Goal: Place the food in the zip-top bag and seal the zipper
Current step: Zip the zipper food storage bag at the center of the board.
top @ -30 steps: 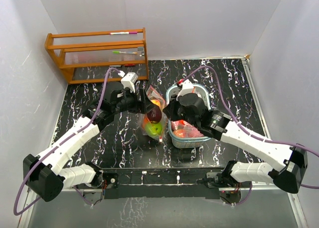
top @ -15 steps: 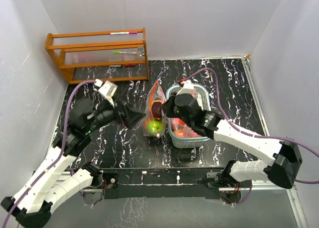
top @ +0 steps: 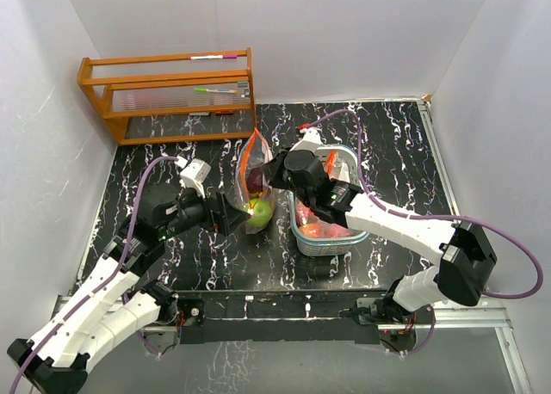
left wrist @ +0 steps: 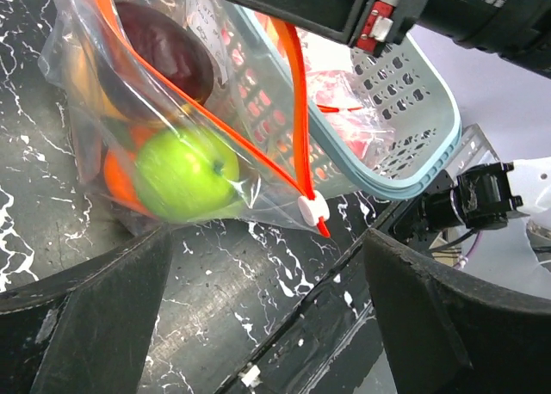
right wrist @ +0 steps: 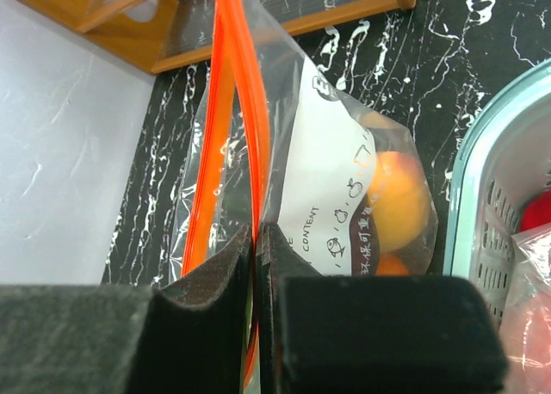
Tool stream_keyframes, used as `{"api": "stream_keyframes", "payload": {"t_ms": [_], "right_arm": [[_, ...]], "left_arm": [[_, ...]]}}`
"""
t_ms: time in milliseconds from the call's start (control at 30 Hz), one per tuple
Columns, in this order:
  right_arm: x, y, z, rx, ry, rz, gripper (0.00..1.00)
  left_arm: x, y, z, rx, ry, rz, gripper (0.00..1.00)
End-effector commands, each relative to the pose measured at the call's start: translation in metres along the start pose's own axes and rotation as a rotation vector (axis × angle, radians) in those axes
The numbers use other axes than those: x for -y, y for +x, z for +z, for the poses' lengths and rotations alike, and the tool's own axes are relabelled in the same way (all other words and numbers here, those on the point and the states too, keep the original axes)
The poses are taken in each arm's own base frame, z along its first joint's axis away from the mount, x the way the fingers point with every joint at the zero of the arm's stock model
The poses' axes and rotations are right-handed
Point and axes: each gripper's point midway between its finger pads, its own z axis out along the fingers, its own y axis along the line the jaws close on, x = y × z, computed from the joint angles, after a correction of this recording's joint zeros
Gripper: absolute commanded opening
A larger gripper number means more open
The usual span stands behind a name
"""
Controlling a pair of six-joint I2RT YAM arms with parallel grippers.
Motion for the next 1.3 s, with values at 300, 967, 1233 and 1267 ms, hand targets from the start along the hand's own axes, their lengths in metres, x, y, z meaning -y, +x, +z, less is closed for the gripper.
{"api": "stream_keyframes", "payload": {"t_ms": [300,967,1233,1267], "right_arm": [[-0.039,-0.053,0.003,0.164,-0.084,0.111,0.08],[-0.044,-0.052,0.015,0.154,-0.107,0.134,0.08],[-0.045,-0.050,0.007,0.145,-0.127,0.134,0.08],[-0.045,-0.050,0.008,0.144,-0.128,0.135,0.08]], "left_arm": [[0.003,-0.018,0.003,0.129,0.013,-0.049,0.76],[-0.034,0.004,0.039,0.238,-0.389,0.045,0.50],[-0.041,-0.015,0.035,0.385,-0.473,0.039,0.50],[-0.037,-0.016,0.036,0.392,-0.458,0.035,0.51]]}}
